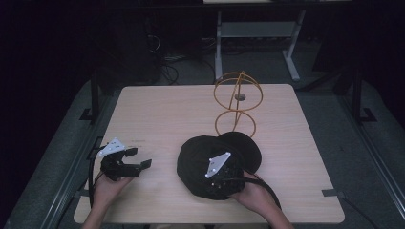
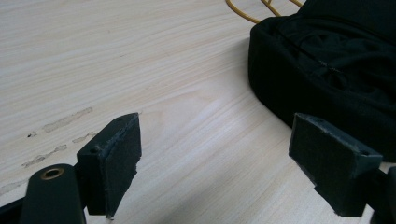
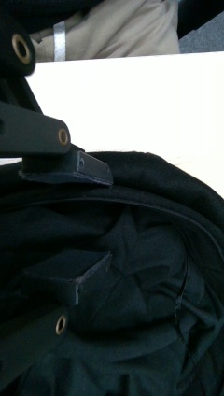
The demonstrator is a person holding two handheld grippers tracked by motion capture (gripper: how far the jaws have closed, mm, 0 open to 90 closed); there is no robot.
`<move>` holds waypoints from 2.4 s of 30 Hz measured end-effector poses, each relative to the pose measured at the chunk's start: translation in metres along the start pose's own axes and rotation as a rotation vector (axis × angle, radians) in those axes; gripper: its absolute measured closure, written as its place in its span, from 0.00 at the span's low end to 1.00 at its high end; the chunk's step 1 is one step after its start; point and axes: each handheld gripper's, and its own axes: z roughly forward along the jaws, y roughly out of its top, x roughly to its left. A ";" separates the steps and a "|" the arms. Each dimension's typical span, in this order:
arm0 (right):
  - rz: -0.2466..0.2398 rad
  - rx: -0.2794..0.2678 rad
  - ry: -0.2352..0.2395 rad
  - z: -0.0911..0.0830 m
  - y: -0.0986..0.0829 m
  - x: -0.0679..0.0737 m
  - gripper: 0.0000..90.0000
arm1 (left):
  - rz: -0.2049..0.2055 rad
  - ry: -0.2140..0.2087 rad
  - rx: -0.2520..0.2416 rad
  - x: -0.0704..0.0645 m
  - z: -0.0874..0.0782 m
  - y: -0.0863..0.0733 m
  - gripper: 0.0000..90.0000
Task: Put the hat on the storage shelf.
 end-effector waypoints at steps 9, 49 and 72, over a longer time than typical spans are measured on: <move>-0.001 0.028 0.001 0.010 0.008 0.000 0.65 | 0.005 -0.004 0.003 0.000 0.001 0.000 0.19; 0.058 -0.212 0.013 -0.067 0.025 -0.011 0.91 | 0.033 -0.185 -0.082 -0.024 0.005 0.014 0.19; 0.027 -0.305 0.024 -0.114 0.042 -0.014 0.91 | 0.208 -0.285 -0.124 -0.071 0.032 0.053 0.19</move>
